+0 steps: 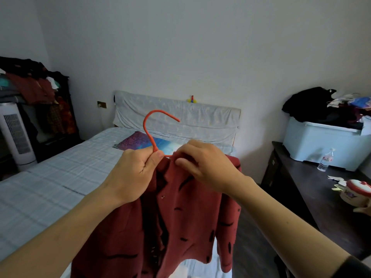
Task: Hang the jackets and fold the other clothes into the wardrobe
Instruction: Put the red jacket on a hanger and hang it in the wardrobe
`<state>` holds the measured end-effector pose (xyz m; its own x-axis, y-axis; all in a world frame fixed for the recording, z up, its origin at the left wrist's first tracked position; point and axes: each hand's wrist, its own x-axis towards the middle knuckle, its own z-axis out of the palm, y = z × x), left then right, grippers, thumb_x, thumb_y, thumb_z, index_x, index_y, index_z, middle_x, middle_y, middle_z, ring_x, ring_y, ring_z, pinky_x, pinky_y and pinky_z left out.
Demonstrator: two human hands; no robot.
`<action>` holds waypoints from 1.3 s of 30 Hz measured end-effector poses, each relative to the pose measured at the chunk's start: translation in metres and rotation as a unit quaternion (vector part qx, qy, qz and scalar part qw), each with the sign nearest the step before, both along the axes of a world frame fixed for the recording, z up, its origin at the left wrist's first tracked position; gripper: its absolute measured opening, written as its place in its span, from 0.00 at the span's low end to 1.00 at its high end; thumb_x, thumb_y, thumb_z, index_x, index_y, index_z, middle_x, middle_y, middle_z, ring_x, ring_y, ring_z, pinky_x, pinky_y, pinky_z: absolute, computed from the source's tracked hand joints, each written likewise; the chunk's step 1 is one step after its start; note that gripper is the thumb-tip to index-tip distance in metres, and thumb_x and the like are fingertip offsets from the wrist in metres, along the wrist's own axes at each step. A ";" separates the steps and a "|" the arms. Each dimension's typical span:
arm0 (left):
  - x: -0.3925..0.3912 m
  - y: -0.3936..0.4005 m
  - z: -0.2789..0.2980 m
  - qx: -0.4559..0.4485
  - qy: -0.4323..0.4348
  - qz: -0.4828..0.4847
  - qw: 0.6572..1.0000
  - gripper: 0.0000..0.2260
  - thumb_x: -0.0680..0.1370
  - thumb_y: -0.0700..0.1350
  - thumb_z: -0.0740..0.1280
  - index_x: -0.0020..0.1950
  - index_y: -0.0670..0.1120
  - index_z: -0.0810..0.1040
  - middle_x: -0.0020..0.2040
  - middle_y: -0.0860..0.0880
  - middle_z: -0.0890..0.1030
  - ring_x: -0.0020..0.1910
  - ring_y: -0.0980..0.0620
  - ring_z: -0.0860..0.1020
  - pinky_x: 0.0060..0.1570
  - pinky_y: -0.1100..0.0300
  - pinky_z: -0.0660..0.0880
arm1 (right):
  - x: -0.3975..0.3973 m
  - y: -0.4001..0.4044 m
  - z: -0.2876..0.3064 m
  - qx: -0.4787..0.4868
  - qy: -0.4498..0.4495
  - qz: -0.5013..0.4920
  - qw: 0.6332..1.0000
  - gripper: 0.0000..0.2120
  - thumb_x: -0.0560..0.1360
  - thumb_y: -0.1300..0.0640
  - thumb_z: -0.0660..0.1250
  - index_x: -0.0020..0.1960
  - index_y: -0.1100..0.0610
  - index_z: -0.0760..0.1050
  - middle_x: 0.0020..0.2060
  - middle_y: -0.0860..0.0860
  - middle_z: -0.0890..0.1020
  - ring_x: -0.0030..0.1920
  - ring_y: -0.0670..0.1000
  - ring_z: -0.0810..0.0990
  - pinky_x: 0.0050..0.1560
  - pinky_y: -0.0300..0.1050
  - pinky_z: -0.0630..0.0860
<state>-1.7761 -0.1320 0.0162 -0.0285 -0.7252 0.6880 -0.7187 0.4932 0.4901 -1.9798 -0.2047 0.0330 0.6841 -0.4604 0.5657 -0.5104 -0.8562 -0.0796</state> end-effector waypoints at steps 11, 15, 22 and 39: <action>-0.004 -0.002 -0.005 -0.004 0.039 -0.003 0.999 0.11 0.78 0.41 0.56 0.37 0.48 0.71 0.27 0.53 0.70 0.26 0.55 0.68 0.31 0.61 0.64 | 0.011 -0.001 -0.026 0.016 -0.166 0.010 0.986 0.06 0.77 0.54 0.68 0.50 0.54 0.82 0.41 0.50 0.81 0.42 0.49 0.80 0.45 0.51 0.77; -0.003 -0.002 0.001 -0.026 -0.017 0.019 0.999 0.17 0.71 0.31 0.60 0.55 0.42 0.81 0.47 0.51 0.83 0.48 0.59 0.79 0.52 0.75 0.70 | 0.004 -0.006 -0.030 0.019 -0.232 -0.029 0.972 0.05 0.75 0.54 0.70 0.48 0.55 0.83 0.40 0.49 0.83 0.42 0.49 0.82 0.45 0.51 0.77; 0.002 -0.004 -0.015 -0.142 -0.045 0.085 0.985 0.11 0.72 0.28 0.71 0.49 0.41 0.81 0.46 0.49 0.80 0.44 0.54 0.79 0.50 0.64 0.75 | -0.005 -0.004 -0.035 0.030 -0.310 -0.068 0.948 0.02 0.73 0.60 0.75 0.45 0.55 0.84 0.39 0.46 0.84 0.41 0.44 0.81 0.46 0.42 0.77; 0.069 0.002 0.002 -0.019 -0.020 0.047 0.999 0.11 0.71 0.36 0.74 0.52 0.45 0.84 0.55 0.51 0.80 0.54 0.56 0.81 0.55 0.58 0.80 | -0.018 0.001 -0.045 0.091 -0.430 -0.091 0.893 0.05 0.72 0.65 0.74 0.46 0.57 0.85 0.41 0.43 0.84 0.44 0.36 0.82 0.46 0.23 0.71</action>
<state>-1.7074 -0.1304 0.0183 0.0109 -0.6992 0.7149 -0.7808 0.4407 0.4429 -1.9973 -0.2035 -0.0116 -0.0637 -0.6581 0.7502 -0.3226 -0.6978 -0.6395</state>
